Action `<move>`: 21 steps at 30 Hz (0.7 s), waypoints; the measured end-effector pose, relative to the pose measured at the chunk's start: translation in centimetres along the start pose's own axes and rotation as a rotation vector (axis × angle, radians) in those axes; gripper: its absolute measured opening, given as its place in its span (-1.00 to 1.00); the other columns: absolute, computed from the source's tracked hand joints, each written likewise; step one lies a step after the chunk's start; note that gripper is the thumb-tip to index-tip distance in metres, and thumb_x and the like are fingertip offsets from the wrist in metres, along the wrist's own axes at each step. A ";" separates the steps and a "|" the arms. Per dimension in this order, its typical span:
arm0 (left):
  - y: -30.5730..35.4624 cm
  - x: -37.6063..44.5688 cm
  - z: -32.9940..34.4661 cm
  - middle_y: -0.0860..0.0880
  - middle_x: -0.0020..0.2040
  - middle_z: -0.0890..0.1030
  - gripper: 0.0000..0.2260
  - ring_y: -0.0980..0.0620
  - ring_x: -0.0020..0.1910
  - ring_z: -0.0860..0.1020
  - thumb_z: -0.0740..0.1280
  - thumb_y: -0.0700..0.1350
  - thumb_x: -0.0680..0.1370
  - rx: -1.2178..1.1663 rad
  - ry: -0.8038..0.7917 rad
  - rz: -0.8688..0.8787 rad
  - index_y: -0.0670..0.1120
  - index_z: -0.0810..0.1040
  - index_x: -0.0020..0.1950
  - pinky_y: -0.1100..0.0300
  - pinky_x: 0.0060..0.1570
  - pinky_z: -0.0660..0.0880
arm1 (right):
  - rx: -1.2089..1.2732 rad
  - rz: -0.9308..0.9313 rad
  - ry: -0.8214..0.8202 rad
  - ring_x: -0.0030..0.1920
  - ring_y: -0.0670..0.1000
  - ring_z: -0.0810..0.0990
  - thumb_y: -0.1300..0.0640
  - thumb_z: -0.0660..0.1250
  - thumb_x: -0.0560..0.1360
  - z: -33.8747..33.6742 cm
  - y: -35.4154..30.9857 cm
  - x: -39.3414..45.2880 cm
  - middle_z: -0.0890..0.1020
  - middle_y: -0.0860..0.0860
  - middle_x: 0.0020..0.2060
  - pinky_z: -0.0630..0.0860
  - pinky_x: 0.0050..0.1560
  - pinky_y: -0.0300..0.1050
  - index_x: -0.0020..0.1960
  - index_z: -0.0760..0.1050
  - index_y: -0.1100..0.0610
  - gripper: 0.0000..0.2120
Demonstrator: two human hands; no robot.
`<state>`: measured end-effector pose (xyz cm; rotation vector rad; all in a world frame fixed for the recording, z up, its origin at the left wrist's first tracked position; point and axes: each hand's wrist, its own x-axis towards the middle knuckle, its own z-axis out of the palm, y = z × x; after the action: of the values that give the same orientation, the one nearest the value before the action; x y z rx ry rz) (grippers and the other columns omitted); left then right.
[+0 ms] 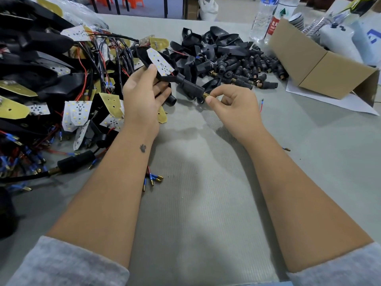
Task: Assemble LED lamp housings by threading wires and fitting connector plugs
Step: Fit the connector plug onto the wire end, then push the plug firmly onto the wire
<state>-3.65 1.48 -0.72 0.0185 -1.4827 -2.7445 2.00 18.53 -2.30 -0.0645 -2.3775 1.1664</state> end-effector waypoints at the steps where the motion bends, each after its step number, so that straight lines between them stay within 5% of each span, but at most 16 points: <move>1: -0.1 0.0 0.0 -0.02 -0.16 0.65 -0.97 0.03 -0.14 0.66 0.29 -0.15 0.62 0.031 -0.029 -0.012 -0.07 0.50 0.00 0.14 -0.07 0.61 | -0.009 -0.005 0.006 -0.51 -0.09 0.23 0.09 0.38 0.52 0.0 0.0 0.0 0.28 -0.11 -0.58 0.18 -0.36 -0.17 -0.14 0.61 0.08 -0.90; 4: -0.4 -0.3 0.2 -0.09 0.00 0.66 -0.90 -0.02 -0.04 0.69 0.30 -0.14 0.62 0.141 -0.121 -0.033 -0.10 0.46 0.12 0.13 -0.13 0.62 | -0.051 -0.035 0.016 -0.51 -0.08 0.24 0.07 0.37 0.52 0.0 0.1 -0.2 0.31 -0.13 -0.61 0.19 -0.35 -0.17 -0.15 0.60 0.05 -0.90; 9: -0.5 -0.7 0.5 -0.15 0.02 0.64 -0.70 -0.04 -0.16 0.71 0.33 -0.20 0.60 0.114 -0.113 -0.042 -0.22 0.37 0.29 0.15 -0.16 0.62 | -0.095 -0.058 0.015 -0.50 -0.08 0.29 0.02 0.36 0.51 0.2 -0.1 -0.4 0.37 -0.14 -0.58 0.25 -0.36 -0.16 -0.16 0.58 -0.02 -0.91; 17: -0.7 -0.8 0.3 0.02 -0.17 0.64 -0.64 0.02 -0.18 0.69 0.37 -0.32 0.55 0.094 -0.104 0.014 -0.15 0.35 0.30 0.16 -0.16 0.62 | -0.152 -0.084 0.000 -0.49 -0.09 0.32 0.03 0.36 0.52 0.3 -0.4 -0.6 0.43 -0.20 -0.55 0.23 -0.39 -0.16 -0.14 0.59 0.01 -0.91; 21: -0.8 -0.8 0.3 -0.08 -0.07 0.61 -0.67 -0.06 -0.05 0.69 0.34 -0.36 0.55 0.058 -0.121 0.004 -0.13 0.33 0.23 0.10 -0.13 0.63 | -0.118 -0.070 0.002 -0.50 -0.08 0.29 0.03 0.35 0.53 0.3 -0.4 -0.5 0.38 -0.14 -0.59 0.22 -0.38 -0.13 -0.15 0.58 0.00 -0.90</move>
<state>-2.89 2.23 -1.21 -0.1518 -1.5879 -2.7441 2.37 17.94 -2.36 -0.0209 -2.4245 0.9933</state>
